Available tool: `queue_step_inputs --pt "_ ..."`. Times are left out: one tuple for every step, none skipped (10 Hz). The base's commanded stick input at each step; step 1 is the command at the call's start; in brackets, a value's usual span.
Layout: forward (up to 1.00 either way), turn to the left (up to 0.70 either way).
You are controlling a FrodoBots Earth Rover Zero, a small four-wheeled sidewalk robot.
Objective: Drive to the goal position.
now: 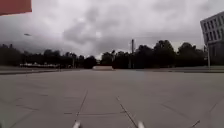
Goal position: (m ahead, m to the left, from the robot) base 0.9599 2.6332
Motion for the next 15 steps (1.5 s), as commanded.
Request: queue_step_inputs --pt "1.0 0.0" --pt "1.0 0.0" --pt "1.0 0.0" --pt "1.0 0.0" --pt "1.0 0.0" --pt "1.0 0.0" --pt "1.0 0.0" --pt "1.0 0.0" --pt "1.0 0.0" --pt "1.0 0.0" --pt "1.0 0.0" --pt "1.0 0.0" --pt "1.0 0.0" --pt "1.0 0.0" --pt "1.0 0.0"
